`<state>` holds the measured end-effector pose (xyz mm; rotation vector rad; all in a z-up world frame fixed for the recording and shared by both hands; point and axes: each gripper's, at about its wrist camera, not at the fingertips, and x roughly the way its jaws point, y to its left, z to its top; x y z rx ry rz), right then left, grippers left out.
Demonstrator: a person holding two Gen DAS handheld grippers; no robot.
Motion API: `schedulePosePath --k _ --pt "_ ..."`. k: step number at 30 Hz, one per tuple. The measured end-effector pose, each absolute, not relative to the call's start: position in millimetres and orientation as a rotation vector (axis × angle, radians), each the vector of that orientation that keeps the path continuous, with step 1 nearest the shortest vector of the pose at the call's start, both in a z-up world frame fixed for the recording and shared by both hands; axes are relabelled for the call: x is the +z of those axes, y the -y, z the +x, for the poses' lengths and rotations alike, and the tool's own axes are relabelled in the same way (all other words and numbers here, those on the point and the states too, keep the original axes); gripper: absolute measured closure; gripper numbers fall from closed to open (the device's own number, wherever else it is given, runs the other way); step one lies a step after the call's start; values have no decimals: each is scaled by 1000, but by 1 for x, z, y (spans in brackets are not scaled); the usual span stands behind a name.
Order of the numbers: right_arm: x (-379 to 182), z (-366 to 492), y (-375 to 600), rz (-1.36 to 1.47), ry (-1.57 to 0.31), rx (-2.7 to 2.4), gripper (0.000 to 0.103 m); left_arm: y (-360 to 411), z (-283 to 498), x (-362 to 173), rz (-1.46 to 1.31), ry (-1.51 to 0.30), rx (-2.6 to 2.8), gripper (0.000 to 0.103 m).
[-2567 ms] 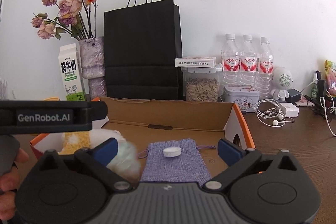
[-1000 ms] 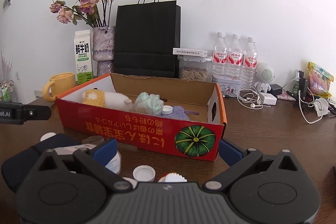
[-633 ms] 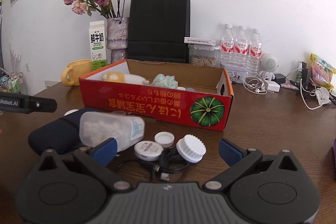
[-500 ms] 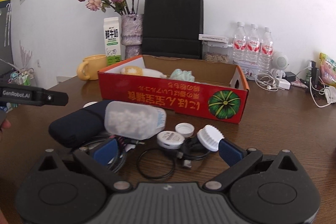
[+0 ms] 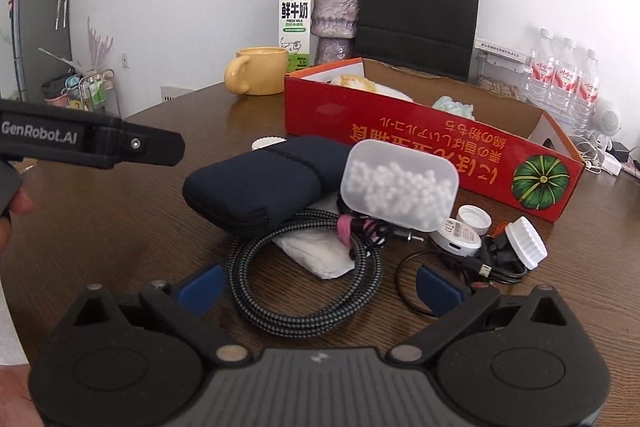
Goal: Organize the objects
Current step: 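Move both grippers back out of the box toward the navy case and cable, then close the right gripper on the braided black cable while the left grasps the navy case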
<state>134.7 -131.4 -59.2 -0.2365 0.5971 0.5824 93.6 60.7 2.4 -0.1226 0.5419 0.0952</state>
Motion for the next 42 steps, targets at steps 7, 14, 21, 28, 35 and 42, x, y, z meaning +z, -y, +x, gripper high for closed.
schedulePosePath --k 7,14,21,28,35,42 --pt "-65 147 114 -238 -646 561 0 -66 91 0 -137 -547 96 0" --pt "-66 153 113 -217 -664 557 0 -67 92 -3 -145 -563 85 0" --pt "-65 153 116 -196 -660 572 12 -59 92 -3 -132 -570 65 0" --pt "-65 138 124 -201 -617 576 13 -59 91 -3 -131 -576 77 0" --pt "-60 111 142 -191 -545 586 14 -55 90 1 -123 -566 75 0" --pt "-53 93 180 -124 -487 525 14 -43 96 0 -107 -577 53 0"
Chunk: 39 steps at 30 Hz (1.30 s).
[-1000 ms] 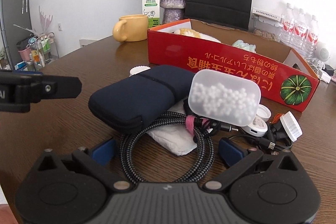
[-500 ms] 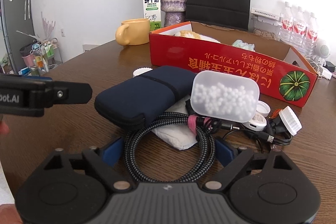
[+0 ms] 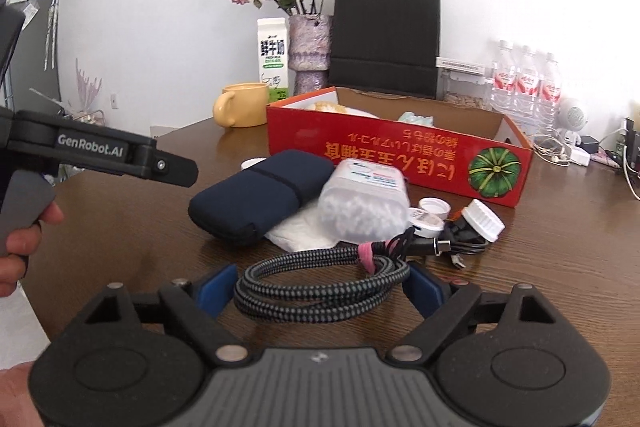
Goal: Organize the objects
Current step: 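Close the right gripper on the braided black cable while the left grasps the navy case, then carry the cable and navy case into the box and open both grippers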
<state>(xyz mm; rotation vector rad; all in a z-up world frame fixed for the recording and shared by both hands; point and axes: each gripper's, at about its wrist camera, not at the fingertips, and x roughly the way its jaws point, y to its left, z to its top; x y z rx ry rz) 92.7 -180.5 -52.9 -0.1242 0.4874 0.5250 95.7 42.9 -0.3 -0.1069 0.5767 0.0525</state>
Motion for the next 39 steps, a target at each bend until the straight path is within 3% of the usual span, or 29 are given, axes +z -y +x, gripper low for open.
schedulePosePath --k 24,26,29,30,39 --pt "-44 102 248 -29 -411 357 14 12 167 -16 50 -640 11 0" --pt "-44 102 247 -31 -413 352 14 15 170 -19 57 -641 -6 3" --pt "-45 102 246 -33 -415 348 14 18 177 -26 63 -665 -16 28" --pt "-45 101 246 -34 -415 348 14 18 178 -30 53 -668 -21 30" --pt "-45 103 246 -34 -416 343 14 7 163 -23 -6 -609 -13 36"
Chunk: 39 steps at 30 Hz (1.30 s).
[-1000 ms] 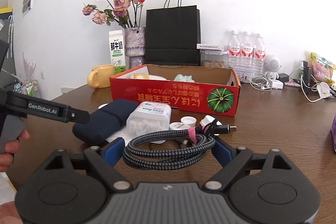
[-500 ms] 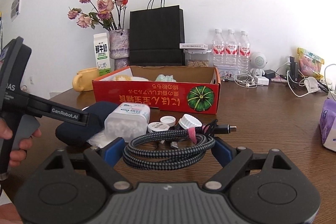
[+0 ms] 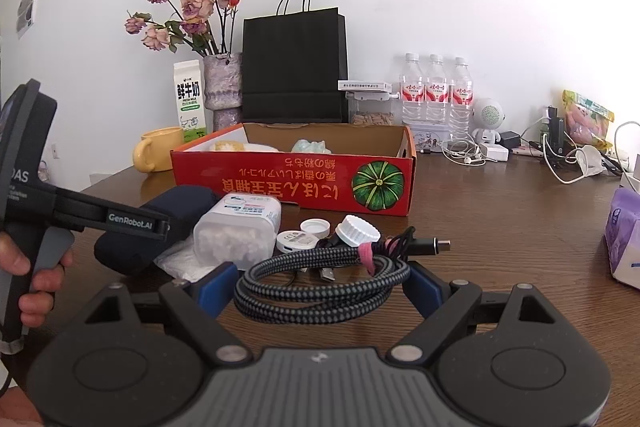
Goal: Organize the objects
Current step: 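Carry the cable and navy case into the box and open both grippers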
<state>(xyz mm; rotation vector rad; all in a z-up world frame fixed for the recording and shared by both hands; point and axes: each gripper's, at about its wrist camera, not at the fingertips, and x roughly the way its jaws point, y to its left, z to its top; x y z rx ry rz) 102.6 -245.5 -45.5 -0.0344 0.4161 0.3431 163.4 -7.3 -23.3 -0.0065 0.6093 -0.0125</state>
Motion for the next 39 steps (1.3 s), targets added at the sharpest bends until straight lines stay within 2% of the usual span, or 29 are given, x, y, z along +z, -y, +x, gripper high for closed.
schedulePosePath --k 9,20,30,39 --pt "-40 113 242 -41 -391 336 14 -1 155 5 -38 -522 9 37" --pt "-6 146 220 -79 -289 357 14 -1 179 39 -65 -448 10 36" --pt "26 235 192 -77 -232 330 14 2 243 67 -121 -384 41 36" --pt "23 325 182 -21 -305 320 14 4 305 68 -163 -367 104 37"
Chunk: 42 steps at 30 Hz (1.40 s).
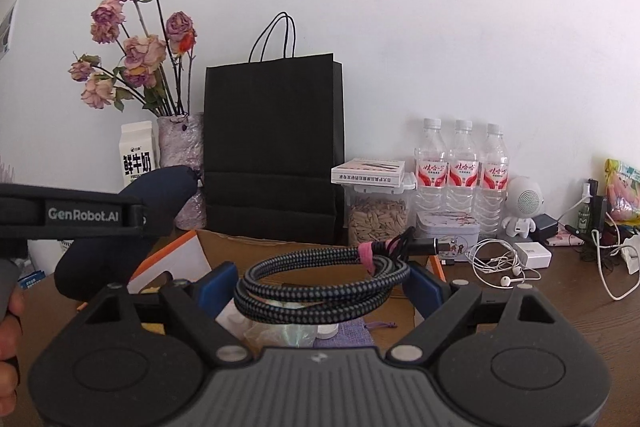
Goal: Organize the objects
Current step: 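Carry the cable and navy case into the box and open both grippers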
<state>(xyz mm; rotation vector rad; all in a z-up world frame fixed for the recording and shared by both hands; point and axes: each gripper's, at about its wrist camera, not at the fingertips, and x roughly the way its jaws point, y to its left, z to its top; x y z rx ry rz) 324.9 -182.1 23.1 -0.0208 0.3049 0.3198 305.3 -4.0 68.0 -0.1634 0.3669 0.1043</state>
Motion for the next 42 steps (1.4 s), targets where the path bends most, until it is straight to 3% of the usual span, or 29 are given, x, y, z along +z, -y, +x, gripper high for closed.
schedulePosePath --k 11,12,13,14,32,42 --pt "2 360 183 7 -343 297 13 8 338 41 -144 -409 145 33" --pt "1 361 184 8 -343 289 12 8 339 39 -142 -403 145 24" --pt "0 360 185 9 -337 279 2 7 338 39 -142 -389 148 4" --pt "-1 359 187 7 -333 266 0 6 336 39 -142 -369 161 0" --pt "2 342 198 19 -340 265 0 -4 311 55 -140 -346 170 0" --pt "12 292 215 -5 -298 291 0 -15 258 57 -106 -288 164 0"
